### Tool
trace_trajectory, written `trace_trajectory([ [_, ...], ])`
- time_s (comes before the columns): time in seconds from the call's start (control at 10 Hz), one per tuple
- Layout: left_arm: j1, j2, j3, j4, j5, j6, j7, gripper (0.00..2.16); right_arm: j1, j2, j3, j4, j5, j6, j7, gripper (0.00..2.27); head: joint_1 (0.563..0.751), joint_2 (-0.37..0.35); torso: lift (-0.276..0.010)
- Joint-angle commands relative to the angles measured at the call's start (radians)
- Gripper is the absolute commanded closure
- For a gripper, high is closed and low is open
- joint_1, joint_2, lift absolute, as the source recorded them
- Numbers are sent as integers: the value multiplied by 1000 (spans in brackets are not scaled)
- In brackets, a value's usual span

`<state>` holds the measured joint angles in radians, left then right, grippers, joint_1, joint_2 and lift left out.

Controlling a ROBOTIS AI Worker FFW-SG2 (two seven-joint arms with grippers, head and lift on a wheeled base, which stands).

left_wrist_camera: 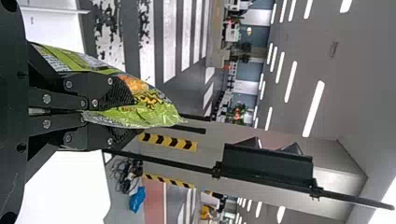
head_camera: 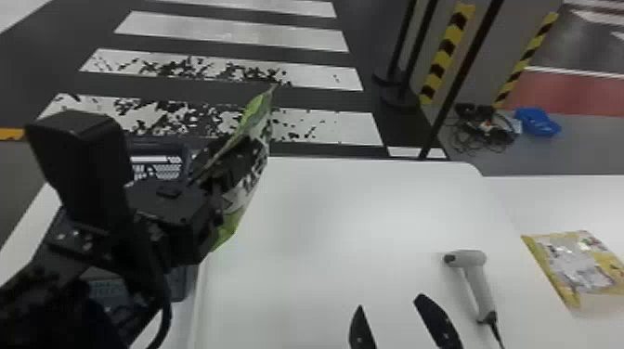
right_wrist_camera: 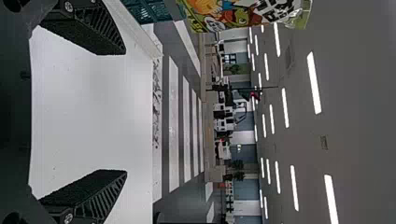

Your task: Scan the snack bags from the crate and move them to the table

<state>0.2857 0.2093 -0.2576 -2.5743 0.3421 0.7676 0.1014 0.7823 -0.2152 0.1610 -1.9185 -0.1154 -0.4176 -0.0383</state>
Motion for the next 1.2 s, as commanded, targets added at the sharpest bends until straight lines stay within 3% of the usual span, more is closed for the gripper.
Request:
trace_trajectory([
  [0.0,-2,-5,-15,60,23,-1,-14,2142,3,0,0,7,-1,-19,0,83,695,-166,-95],
  [0.3,-5,-34,-35,140,66,-20,-31,2142,6,5,0,22,-1,-46,0,83,695,-206,-95],
  [0.6,-3,-73,-57,220,164,-81,-54,2138,9,7,2,22,0,-52,0,83,695,-253,-95],
  [0.8,0,-80,-58,263,190,-106,-55,2142,14,7,-5,22,0,-59,0,83,695,-274,-95],
  [0.9,17,-80,-38,295,225,-158,-95,2142,15,7,-9,22,0,-62,0,83,695,-281,-95],
  [1.1,46,-96,49,381,353,-195,-167,2142,15,7,-12,21,2,-62,0,83,695,-282,-95],
])
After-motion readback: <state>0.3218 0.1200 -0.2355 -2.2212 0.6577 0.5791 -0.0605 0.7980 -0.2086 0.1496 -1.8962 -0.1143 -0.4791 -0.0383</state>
